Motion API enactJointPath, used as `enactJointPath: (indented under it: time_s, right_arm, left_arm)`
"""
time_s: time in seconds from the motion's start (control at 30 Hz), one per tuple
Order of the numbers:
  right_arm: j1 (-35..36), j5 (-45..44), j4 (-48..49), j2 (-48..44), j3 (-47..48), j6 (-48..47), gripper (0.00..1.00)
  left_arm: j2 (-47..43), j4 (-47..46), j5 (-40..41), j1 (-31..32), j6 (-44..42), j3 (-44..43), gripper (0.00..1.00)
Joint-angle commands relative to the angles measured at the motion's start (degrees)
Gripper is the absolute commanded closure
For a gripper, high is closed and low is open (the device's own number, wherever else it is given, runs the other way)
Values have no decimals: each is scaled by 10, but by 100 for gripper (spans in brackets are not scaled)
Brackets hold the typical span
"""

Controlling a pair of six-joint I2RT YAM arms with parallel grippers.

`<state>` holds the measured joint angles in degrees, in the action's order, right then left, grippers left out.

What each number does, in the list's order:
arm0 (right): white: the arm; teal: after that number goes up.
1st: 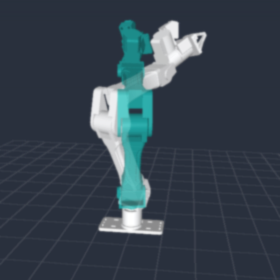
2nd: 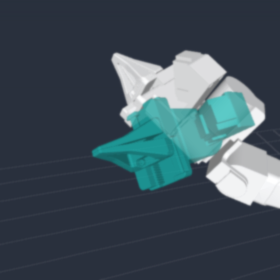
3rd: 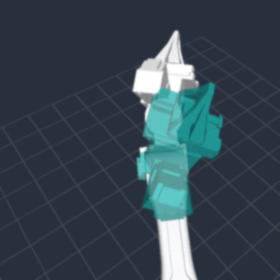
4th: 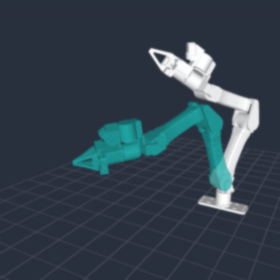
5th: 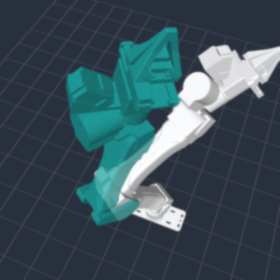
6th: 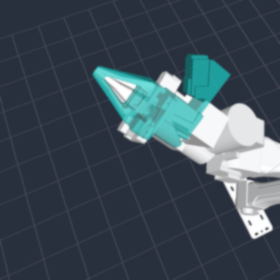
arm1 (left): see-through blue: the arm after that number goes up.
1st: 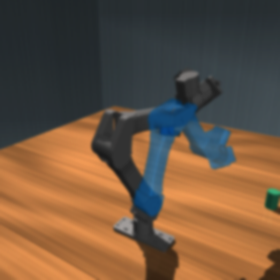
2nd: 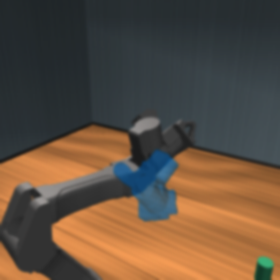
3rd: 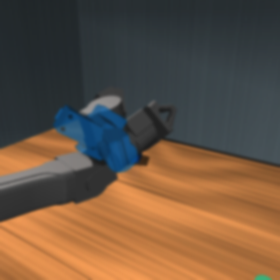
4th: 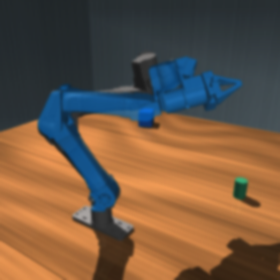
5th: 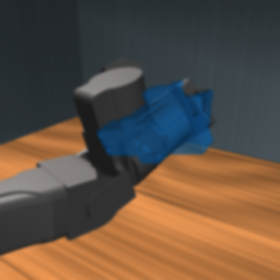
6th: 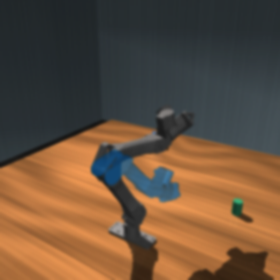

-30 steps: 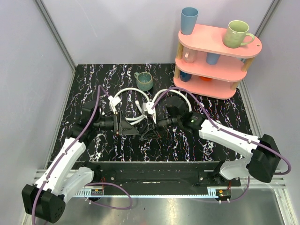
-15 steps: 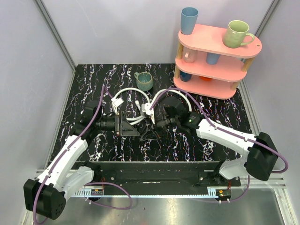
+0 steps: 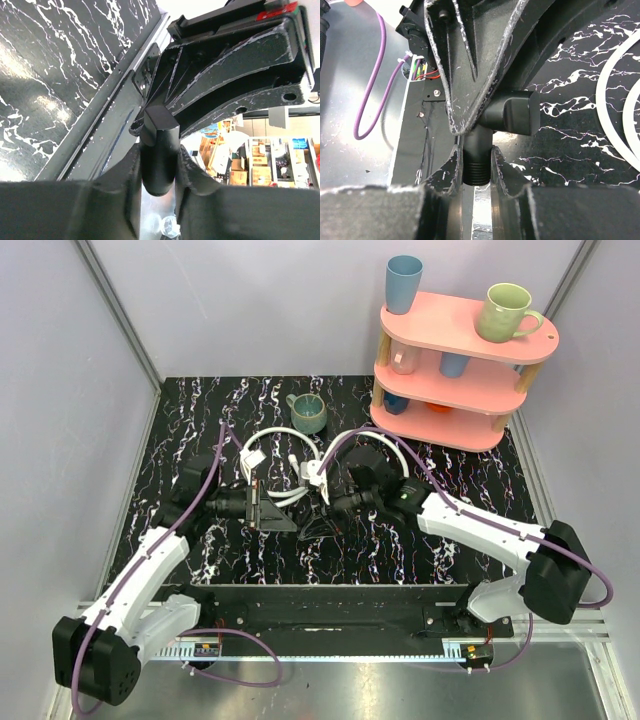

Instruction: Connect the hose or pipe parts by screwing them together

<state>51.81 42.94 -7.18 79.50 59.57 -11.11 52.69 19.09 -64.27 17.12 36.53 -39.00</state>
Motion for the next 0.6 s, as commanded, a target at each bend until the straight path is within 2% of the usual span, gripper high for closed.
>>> enactJointPath:
  time_s: [0.0,0.07,0.1,0.2,0.23,0.3,0.33,0.37,0.43,0.47,0.57]
  right_arm:
    - [3,-8,28,-10,27,-9,96]
    - [3,-25,30,-16,24,2,88]
    - [0,-29,31,-19,21,7,74]
    - [0,-57,35,-37,10,8,47]
    - [-1,-69,35,-42,7,9,33]
    - [-4,-109,35,-51,5,14,21]
    - [-4,-124,35,-51,6,16,18]
    - [-7,-140,35,-50,10,19,15]
    - [-8,-202,35,-43,15,32,14]
    - [-11,-227,37,-27,22,37,14]
    - [-15,-341,36,31,53,61,17]
  left_arm:
    - [-17,-21,4,-2,8,9,100]
    - [-23,-29,6,-2,15,11,100]
    - [-25,-40,5,-2,17,13,100]
    - [-19,-49,30,-4,16,1,100]
    - [-15,-42,47,-11,9,-6,100]
    - [-6,3,114,-23,-22,-38,100]
    - [-4,18,140,-39,-34,-49,100]
    - [-4,34,201,-49,-56,-60,100]
    - [-7,83,279,-80,-79,-87,100]
    - [-7,96,367,-89,-94,-92,100]
    - [-13,123,510,-119,-101,-93,100]
